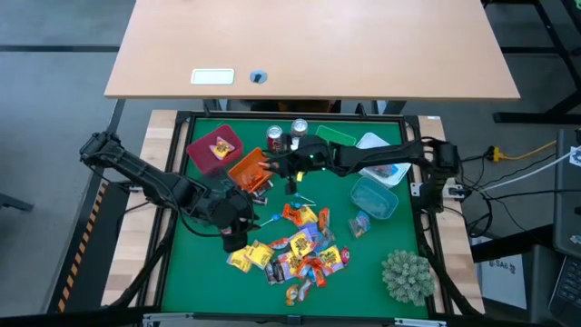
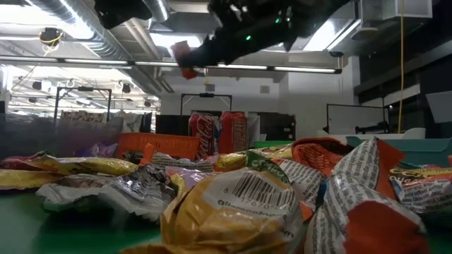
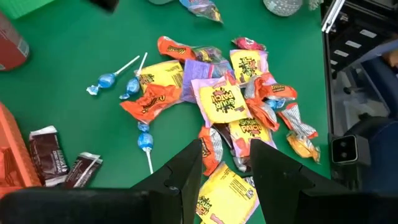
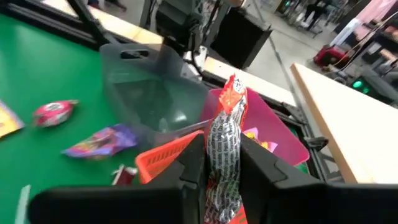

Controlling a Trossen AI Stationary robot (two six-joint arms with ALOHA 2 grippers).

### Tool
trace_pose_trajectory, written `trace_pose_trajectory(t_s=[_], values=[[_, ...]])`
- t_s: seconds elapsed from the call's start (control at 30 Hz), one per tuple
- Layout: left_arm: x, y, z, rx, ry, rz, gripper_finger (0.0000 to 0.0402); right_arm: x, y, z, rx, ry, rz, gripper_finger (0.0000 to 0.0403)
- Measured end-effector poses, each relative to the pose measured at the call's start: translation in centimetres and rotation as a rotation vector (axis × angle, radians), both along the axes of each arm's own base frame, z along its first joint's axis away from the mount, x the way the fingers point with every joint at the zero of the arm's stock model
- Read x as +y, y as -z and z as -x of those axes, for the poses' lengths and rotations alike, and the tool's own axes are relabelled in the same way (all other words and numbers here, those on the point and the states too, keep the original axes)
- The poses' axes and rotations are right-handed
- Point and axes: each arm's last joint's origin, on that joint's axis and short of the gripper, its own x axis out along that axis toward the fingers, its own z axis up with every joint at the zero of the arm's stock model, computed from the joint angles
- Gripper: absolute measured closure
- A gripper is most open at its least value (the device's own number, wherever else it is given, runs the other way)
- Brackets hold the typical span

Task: Sort candy
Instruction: Put the orange candy into the orange bin

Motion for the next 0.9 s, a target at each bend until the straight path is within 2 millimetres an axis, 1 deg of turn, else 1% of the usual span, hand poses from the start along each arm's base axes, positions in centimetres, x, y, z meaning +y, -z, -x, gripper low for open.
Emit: trace_pose_trajectory(t_s=[0.13,0.3,0.47,0.7,0.9], values=[[0.0,0.0,0.0,-0.002,-0.007,-0.007,0.0278,-1.1,2.1,-1.2,-0.041,0.022,0.005,0.0338],[0.1,0.0,0.0,-0.01,-0.025,-0.023,0.0278,-2.0,4.7,-2.4,-0.1,0.039,0.016,0.0338],[0.1,0.0,0.0,-0.009,-0.024,-0.023,0.0278,-2.1,6.7,-2.9,-0.069,0.063,0.018,0.0338],[-0.4,0.2,0.1,0.006,0.012,0.0,0.0278,-2.2,7.8,-3.0,-0.045,0.072,0.018,0.0338],[-1.5,0.6,0.3,0.025,0.054,0.002,0.0278,-2.3,7.9,-3.0,-0.034,0.112,0.029,0.0332]])
